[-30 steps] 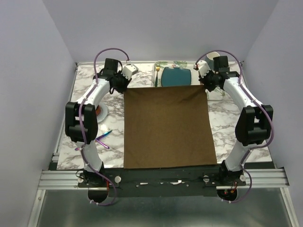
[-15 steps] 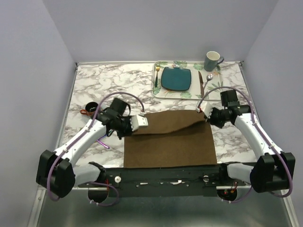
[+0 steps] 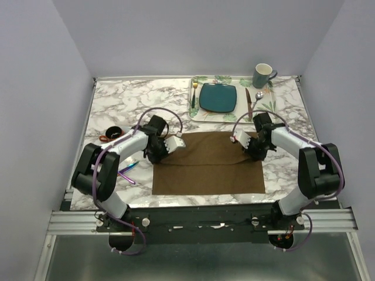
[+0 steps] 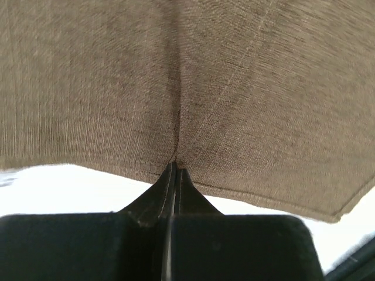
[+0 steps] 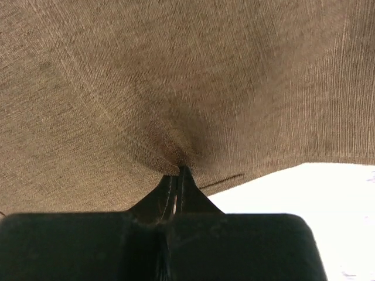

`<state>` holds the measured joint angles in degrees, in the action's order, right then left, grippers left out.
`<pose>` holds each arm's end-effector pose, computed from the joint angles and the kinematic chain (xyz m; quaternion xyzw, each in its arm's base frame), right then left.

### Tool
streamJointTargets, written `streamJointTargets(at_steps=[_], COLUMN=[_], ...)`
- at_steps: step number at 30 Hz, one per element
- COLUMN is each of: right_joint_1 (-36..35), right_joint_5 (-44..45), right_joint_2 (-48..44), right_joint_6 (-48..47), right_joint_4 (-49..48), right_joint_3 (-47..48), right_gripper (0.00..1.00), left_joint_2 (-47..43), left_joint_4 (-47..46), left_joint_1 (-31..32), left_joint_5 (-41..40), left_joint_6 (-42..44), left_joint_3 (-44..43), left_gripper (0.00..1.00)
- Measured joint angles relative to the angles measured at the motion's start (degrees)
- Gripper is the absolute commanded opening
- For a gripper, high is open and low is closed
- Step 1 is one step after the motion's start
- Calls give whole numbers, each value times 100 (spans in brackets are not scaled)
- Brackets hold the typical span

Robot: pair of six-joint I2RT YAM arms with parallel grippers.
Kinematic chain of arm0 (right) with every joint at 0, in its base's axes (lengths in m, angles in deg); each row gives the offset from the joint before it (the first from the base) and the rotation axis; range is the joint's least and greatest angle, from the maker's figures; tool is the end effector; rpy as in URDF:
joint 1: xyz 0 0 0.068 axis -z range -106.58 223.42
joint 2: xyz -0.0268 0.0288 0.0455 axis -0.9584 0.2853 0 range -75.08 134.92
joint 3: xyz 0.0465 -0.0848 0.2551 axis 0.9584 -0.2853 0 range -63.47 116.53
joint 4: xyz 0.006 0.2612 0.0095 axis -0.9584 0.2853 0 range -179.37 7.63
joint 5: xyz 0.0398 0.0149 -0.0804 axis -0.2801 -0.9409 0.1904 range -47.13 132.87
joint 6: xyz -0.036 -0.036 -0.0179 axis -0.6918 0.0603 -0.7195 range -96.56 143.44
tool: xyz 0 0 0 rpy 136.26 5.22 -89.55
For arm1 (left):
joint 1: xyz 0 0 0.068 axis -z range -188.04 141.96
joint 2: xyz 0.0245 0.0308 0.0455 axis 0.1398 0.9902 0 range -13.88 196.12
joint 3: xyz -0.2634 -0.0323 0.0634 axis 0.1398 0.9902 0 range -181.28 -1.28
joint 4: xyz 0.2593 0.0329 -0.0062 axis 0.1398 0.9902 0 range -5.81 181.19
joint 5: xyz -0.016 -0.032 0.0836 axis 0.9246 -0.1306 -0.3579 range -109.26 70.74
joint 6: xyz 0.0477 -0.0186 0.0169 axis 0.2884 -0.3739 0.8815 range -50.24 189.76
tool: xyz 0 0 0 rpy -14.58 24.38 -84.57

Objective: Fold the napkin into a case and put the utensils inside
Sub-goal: Fold and flatten the napkin at the center of the board.

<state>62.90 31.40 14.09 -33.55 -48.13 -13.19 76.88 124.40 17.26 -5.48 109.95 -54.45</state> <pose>0.2574 0.0550 0.1631 -0.5580 0.8194 0.0577 0.1179 0.2470 -0.1261 0.1694 0.5446 0.8235 -0.1046 0.1201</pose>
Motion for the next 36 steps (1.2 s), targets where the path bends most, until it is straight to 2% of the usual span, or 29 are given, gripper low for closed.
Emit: streamJointTargets(at_steps=[4, 7, 11, 14, 18, 22, 28, 36], right_joint_1=[4, 4, 9, 11, 11, -68, -293, -304], right_joint_5=[94, 90, 61, 20, -114, -236, -247, -208], right_joint_2=[658, 765, 400, -107, -981, -1298, -1156, -876], right_joint_6=[98, 149, 140, 98, 70, 129, 284, 413], right_joint_4=[-133, -81, 157, 466, 850, 918, 811, 573], right_joint_3=[822, 1217, 1405, 1353, 975, 295, -691, -769], right_gripper=[1, 1, 1, 1, 1, 1, 1, 1], left_joint_2=[540, 756, 409, -214, -1165, -1591, -1539, -1204], left_joint_4=[-155, -157, 17, 214, 470, 636, 560, 83], left_joint_1=[-448, -728, -782, -684, -608, -529, -122, 76], left_joint_5=[-138, -173, -98, 13, 109, 157, 168, 79], left_joint_6=[70, 153, 282, 354, 474, 538, 295, -114], left_joint_3=[-616, -1016, -1132, -1051, -645, 0, 800, 1054], left_gripper=[0, 0, 0, 0, 0, 0, 0, 0])
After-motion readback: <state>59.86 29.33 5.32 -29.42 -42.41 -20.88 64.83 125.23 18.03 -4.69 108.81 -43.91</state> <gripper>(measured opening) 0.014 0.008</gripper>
